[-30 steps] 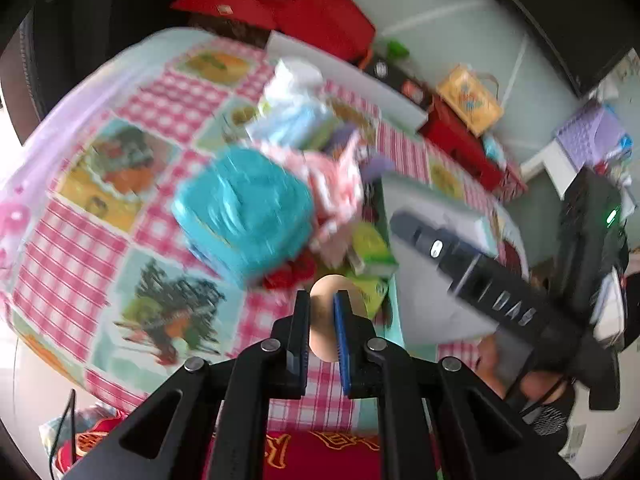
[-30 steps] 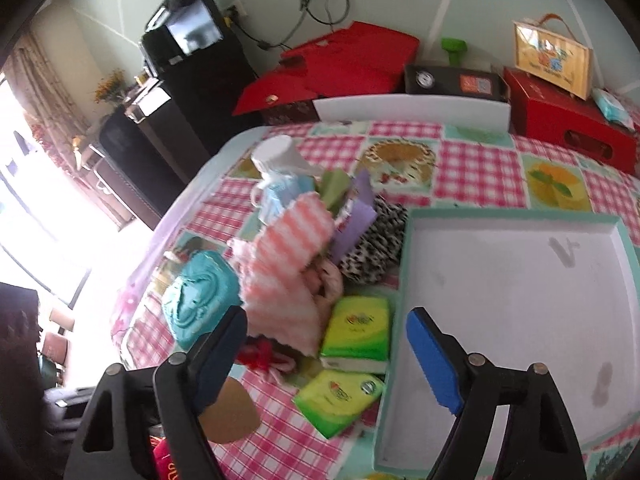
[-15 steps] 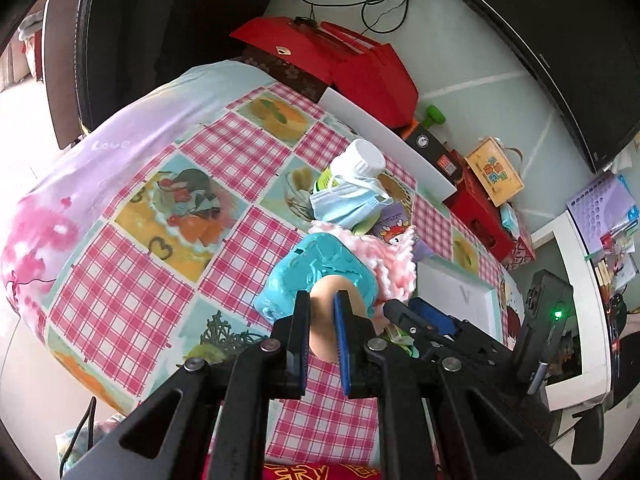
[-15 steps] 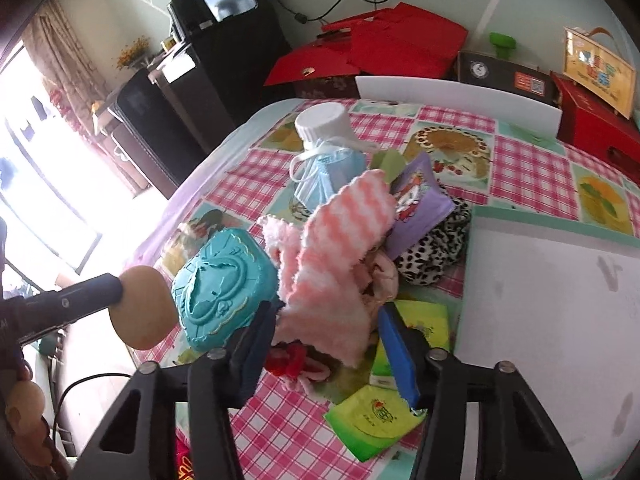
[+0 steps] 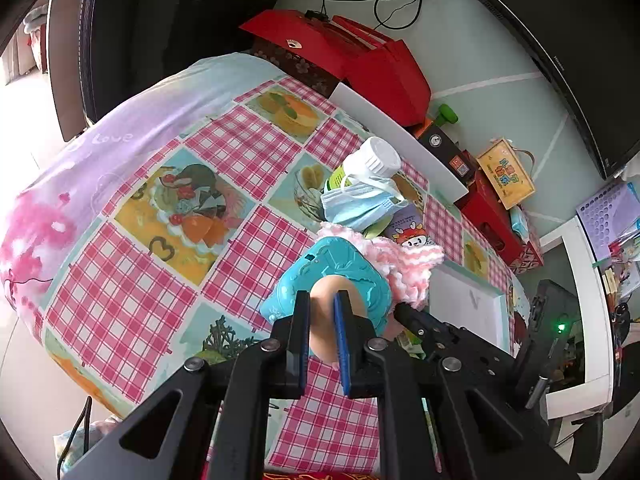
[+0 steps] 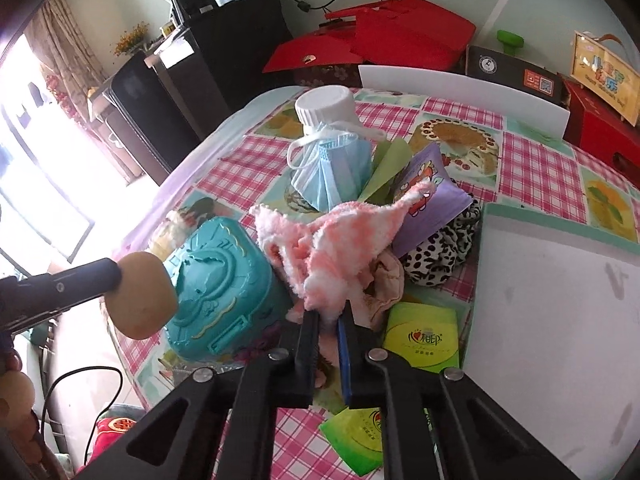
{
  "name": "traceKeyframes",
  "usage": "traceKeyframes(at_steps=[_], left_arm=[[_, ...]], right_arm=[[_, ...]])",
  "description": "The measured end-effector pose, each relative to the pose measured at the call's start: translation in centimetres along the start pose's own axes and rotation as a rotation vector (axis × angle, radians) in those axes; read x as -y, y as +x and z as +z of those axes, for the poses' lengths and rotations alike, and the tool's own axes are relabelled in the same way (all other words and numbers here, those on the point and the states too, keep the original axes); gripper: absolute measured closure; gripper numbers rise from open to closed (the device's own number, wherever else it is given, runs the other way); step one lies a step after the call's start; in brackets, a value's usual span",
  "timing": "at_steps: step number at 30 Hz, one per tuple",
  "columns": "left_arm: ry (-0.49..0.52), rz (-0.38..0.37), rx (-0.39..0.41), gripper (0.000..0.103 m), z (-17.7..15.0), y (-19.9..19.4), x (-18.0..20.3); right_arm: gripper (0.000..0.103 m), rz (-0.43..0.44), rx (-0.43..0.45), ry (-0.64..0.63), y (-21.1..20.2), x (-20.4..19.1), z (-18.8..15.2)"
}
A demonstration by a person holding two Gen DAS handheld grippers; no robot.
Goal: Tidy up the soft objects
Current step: 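Grasp the pink-white striped cloth with the right gripper while the left holds the sponge, then lift and carry the cloth and sponge with both grippers over the white tray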
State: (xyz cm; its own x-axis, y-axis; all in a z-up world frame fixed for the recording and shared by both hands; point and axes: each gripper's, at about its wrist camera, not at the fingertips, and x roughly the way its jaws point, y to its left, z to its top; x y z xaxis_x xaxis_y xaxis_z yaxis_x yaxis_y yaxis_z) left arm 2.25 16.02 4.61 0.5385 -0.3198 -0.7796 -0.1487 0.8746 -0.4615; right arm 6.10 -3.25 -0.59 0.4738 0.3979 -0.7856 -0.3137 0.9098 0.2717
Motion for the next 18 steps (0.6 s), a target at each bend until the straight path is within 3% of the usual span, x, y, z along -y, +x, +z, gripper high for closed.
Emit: traceKeyframes(at_steps=[11, 18], left_arm=[[-0.004, 0.017, -0.001, 0.091, 0.1, 0.2, 0.0], [-0.012, 0.019, 0.005, 0.091, 0.2, 0.3, 0.0]], right_arm=[[0.096, 0.028, 0.042, 0.028, -0.9, 0.2, 0.3], [0.096, 0.061, 0.142, 0.037, -2.9, 0.2, 0.6]])
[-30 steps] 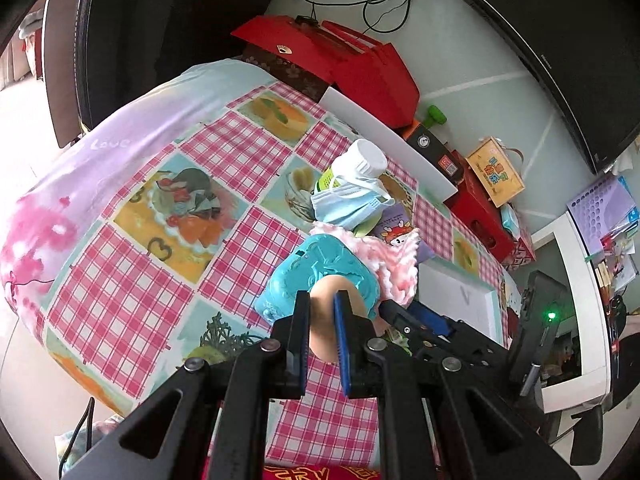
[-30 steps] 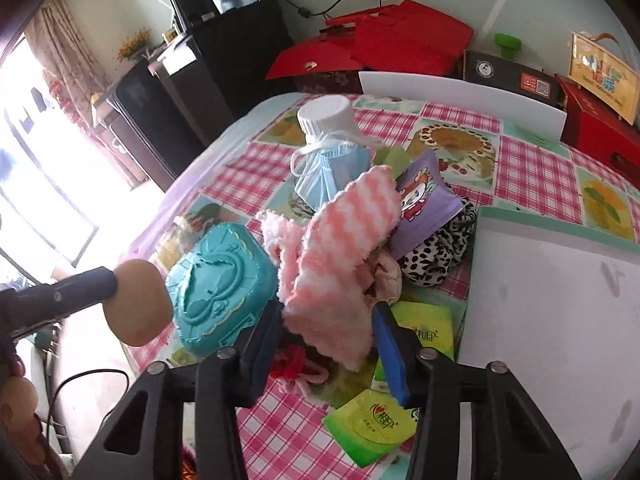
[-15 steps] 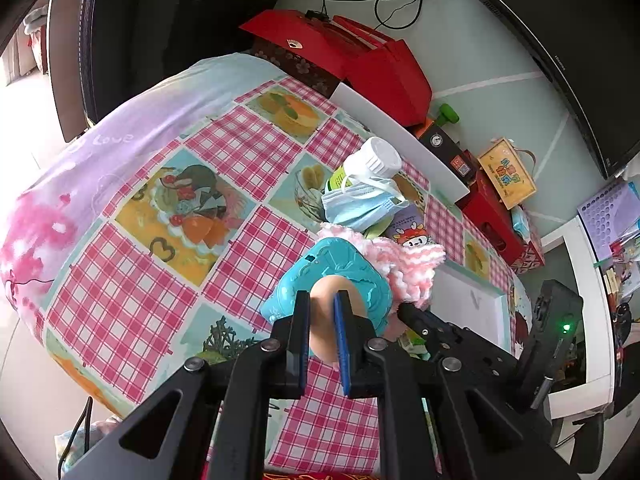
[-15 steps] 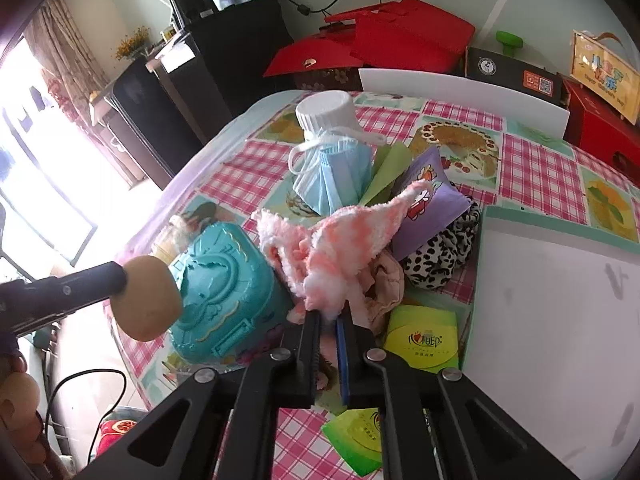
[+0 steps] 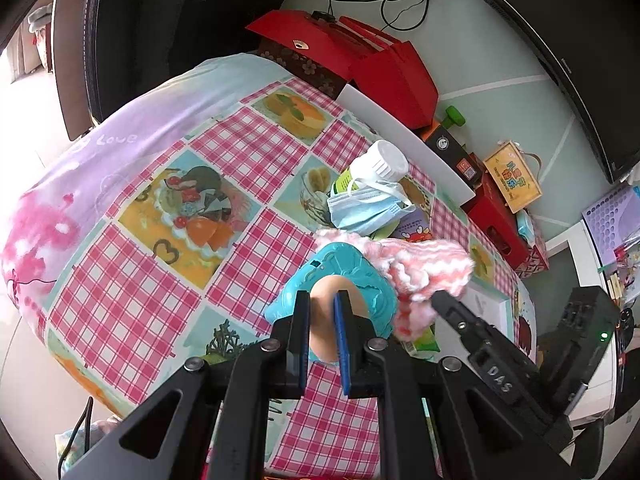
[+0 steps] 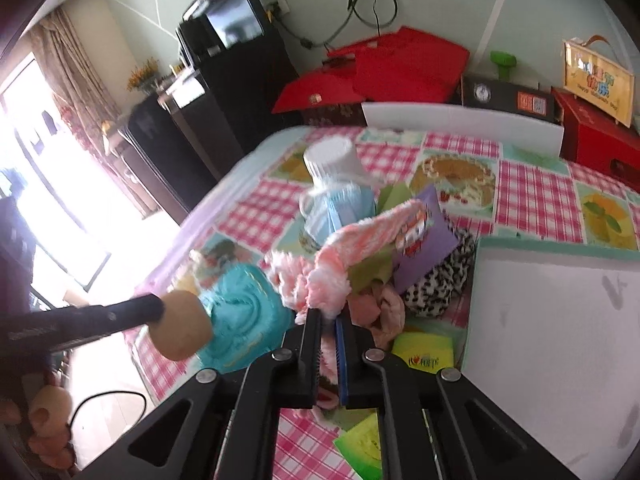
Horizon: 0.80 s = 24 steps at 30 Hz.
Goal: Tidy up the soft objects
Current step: 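Lift and carry the cloth and sponge with both grippers over the white tray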
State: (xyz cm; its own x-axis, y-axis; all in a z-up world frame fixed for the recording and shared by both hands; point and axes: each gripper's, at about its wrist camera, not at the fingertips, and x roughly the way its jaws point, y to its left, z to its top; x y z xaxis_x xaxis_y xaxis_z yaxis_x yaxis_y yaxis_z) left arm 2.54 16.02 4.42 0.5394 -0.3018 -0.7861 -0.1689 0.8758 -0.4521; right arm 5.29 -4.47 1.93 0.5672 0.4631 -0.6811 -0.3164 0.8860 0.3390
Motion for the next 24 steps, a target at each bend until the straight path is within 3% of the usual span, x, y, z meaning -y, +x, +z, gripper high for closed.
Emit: traceKeyframes(at_steps=[11, 24], left_arm=[[-0.006, -0.016, 0.031, 0.091, 0.8, -1.1, 0.2], [0.078, -0.086, 0.107, 0.091, 2.4, -4.0, 6.2]], right_arm=[[0.096, 0.059, 0.140, 0.010, -3.3, -0.5, 1.1], [0.096, 0.113, 0.422, 0.060, -13.7, 1.0, 2.5]])
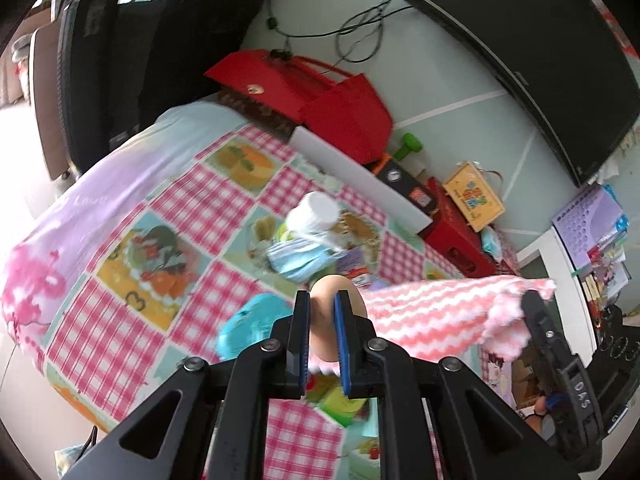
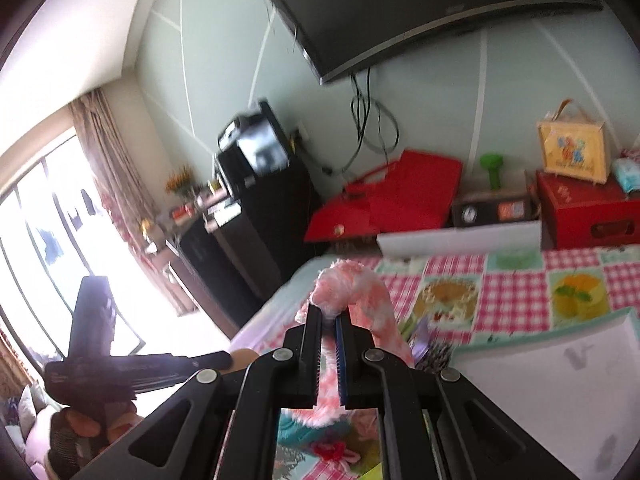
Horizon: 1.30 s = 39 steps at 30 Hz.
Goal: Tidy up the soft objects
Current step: 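Lift and carry the cloth and sponge with both grippers over the white tray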
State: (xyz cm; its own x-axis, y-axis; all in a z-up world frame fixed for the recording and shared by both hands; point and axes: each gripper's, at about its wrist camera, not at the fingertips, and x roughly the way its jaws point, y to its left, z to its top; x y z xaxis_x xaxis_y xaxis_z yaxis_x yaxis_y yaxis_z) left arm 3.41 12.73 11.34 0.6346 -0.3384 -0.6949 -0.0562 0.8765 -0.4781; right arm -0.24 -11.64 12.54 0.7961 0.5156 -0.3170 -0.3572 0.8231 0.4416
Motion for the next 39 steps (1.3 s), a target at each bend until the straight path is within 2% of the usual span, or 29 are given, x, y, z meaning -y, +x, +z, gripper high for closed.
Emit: traceKeyframes(at_steps=[4, 9, 15, 21, 28, 39], left_arm=[[0.047, -0.036, 0.009, 0.091, 0.3, -0.1, 3.0], [0.121, -0.092, 0.006, 0.091, 0.2, 0.5, 7.3], [0.185, -0.146, -0.009, 0.091, -0.7, 2.2, 11.5], [0.233, -0.180, -0.057, 0.091, -1.9, 5.1, 14.9], [0.257, -0.193, -0.125, 0.091, -3.6, 8.8, 17.0], [0.245, -0.175, -0.217, 0.091, -6.0, 14.8, 16.7]], right_arm=[[0.096, -0.026, 0.098, 0.009, -3.9, 0.6, 1.4], [0.096, -0.137, 0.185, 0.003, -8.1, 2.2, 2.6], [0.096, -0.288, 0.235, 0.049, -11.7, 5.4, 3.1], [0.096, -0.440, 0.265, 0.090, -14.4, 8.4, 3.2], [0.096, -0.560, 0.250, 0.143, -15.6, 11.6, 2.7], [0.096, -0.688, 0.137, 0.143, -13.2, 13.9, 1.2]])
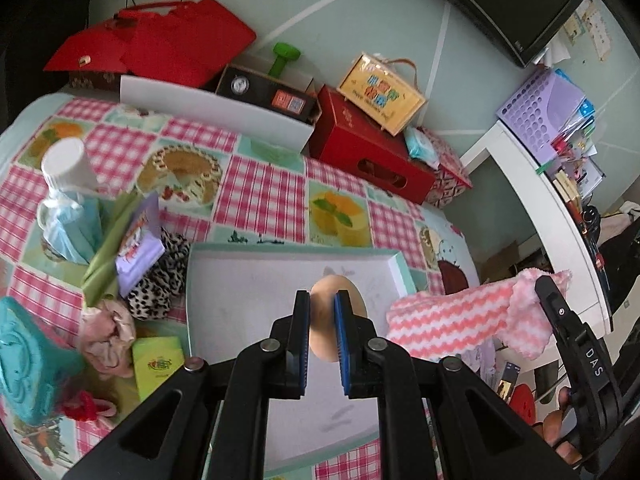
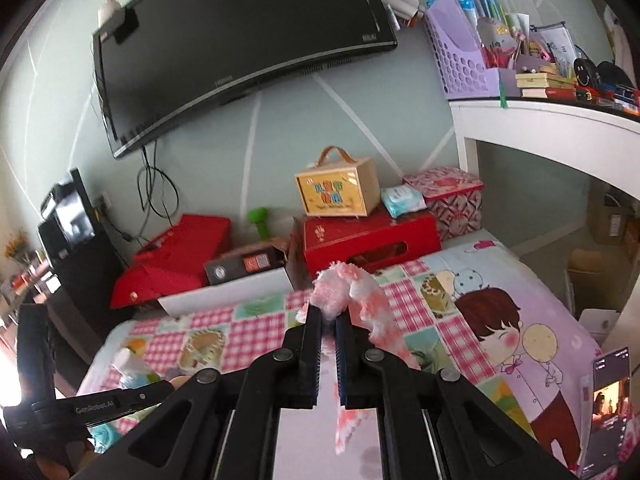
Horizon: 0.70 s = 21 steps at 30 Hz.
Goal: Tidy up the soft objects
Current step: 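Lift and carry the cloth and sponge with both grippers over the white tray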
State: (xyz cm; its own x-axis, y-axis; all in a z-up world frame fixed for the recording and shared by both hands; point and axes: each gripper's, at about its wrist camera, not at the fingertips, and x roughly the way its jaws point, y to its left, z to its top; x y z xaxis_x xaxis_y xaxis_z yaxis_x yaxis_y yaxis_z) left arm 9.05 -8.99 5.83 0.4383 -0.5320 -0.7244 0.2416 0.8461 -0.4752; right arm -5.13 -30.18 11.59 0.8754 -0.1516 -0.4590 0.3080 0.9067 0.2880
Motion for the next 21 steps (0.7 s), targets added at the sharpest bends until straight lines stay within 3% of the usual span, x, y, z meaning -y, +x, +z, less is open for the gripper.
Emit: traceKeyframes(at_steps=[8, 17, 21], left_arm=[[-0.006, 0.012, -0.016, 0.090, -0.6, 2.1, -0.9], [-0.023, 0.051, -0.029, 0.090, -0.9, 3.8, -2.4], [-0.033, 0.060, -0.033, 0.090, -0.9, 4.3, -3.1]], right_arm=[[0.096, 0.034, -0.097, -0.020, 2.9, -1.2, -1.5], [0.096, 0.166, -0.201, 0.014, 5.9, -2.8, -3.1], [0.096, 0.164, -0.275, 0.022, 8.0, -2.8, -4.4]])
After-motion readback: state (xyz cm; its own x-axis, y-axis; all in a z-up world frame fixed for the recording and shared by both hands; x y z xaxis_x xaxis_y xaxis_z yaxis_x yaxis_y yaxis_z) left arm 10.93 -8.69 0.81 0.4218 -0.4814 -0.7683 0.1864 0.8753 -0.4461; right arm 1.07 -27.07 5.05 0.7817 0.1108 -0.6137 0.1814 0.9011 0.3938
